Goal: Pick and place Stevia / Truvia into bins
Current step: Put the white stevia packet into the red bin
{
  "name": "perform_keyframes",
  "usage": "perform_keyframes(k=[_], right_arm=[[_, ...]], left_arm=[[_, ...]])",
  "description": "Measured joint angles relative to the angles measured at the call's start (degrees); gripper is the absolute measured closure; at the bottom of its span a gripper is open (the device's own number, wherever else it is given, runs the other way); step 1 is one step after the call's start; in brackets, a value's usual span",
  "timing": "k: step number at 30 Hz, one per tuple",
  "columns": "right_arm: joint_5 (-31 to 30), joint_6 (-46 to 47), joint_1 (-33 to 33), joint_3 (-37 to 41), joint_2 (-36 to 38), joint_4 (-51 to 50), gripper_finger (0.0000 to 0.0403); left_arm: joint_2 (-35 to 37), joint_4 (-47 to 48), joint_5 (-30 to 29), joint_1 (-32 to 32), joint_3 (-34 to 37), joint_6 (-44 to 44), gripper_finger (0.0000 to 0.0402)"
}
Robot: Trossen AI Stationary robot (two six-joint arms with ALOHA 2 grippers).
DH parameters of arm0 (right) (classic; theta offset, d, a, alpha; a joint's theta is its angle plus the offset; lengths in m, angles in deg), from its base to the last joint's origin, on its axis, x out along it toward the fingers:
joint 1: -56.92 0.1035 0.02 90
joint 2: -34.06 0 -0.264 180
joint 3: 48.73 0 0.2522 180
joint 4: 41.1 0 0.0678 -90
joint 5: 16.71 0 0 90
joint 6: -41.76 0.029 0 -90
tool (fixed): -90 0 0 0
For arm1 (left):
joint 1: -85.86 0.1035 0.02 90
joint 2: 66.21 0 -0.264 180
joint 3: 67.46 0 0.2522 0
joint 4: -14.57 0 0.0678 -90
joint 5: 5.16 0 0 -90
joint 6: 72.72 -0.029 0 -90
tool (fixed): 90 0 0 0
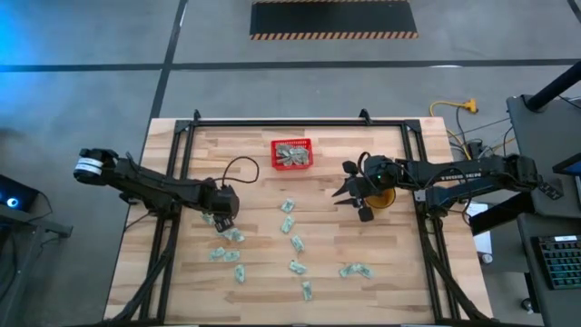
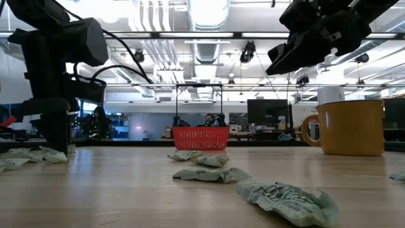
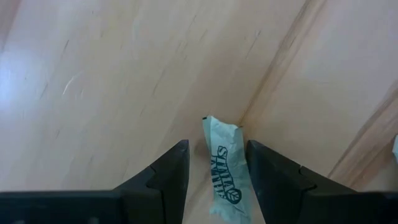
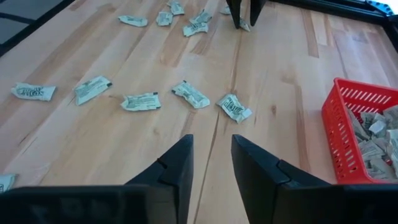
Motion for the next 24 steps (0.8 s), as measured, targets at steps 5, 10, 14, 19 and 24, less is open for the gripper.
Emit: perform_keyframes(k=[5, 10, 14, 19, 24], right_arm=[[0.00, -0.10, -0.02, 0.00, 0.00, 0.01, 0.0311], [0.00, -0.17, -0.02, 0.00, 0.00, 0.01, 0.0318], [0.00, -0.17, -0.02, 0.00, 0.00, 0.01, 0.0323], [0.00, -0.20, -0.02, 0.00, 0.00, 0.01, 0.0330], [0.00, -0.21, -0.02, 0.00, 0.00, 0.00, 0.0333]], left_arm=[[0.13, -0.13, 0.02, 0.02, -0.02, -0.02, 0.0258], [0.15, -0.50, 0.50, 0.02, 0.06, -0.06, 0.0289], [0.16, -0.54, 1.00, 0.00, -0.07, -0.74, 0.0332], [0.17, -1.04, 0.35, 0.07, -0.23, -3.53, 0.0383], [0.17, -3.21, 0.26, 0.07, -1.46, -7.07, 0.0397]])
